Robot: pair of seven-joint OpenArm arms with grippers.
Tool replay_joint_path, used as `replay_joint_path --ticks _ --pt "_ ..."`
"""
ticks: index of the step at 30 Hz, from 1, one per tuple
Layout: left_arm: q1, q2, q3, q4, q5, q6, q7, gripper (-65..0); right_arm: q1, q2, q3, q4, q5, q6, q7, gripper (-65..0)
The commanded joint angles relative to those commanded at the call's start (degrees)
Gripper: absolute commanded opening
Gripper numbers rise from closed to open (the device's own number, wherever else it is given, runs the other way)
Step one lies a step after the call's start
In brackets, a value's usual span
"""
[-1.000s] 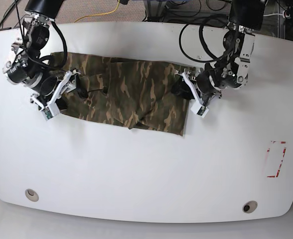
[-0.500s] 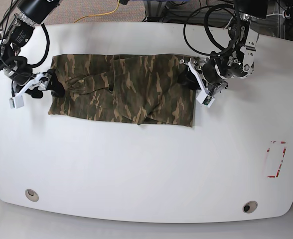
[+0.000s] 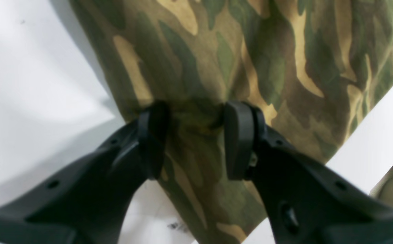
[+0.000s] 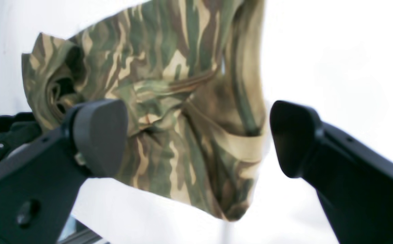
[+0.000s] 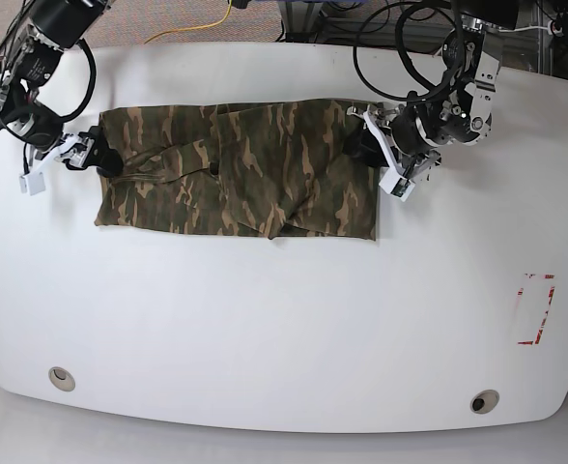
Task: Layout the t-shirt on the table in an organized manner, then fold the t-shirt properly
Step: 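Grasp the shirt's two ends with both grippers and pull them apart, then fold both shirt ends inward toward each other with both grippers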
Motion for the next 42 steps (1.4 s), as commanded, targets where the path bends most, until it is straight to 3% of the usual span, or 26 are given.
replay_joint_path --ticks 16,21,29,39,42 --pt "-0.09 -0.09 0.18 0.09 0.00 0.00 0.00 -39.7 -0.26 -0.35 -2.73 -3.60 0.00 0.00 2.73 0.0" --pt "-0.26 -0.09 0.35 0.09 0.00 0.00 0.00 -39.7 -0.18 -0.53 -6.15 -3.60 0.00 0.00 2.90 0.0" --pt "-0.26 -0.09 0.35 0.09 0.00 0.00 0.00 -39.7 0.44 -2.73 -10.02 -3.60 0.00 0.00 5.54 0.0" --pt "-0.26 -0.09 0.35 0.00 0.00 0.00 0.00 -39.7 3.78 -3.96 -10.29 -3.60 -0.09 0.00 5.71 0.0" --pt "-0.26 -0.09 0.35 0.00 0.09 0.00 0.00 -39.7 4.31 -3.96 -10.37 -3.60 -0.09 0.00 5.71 -10.3"
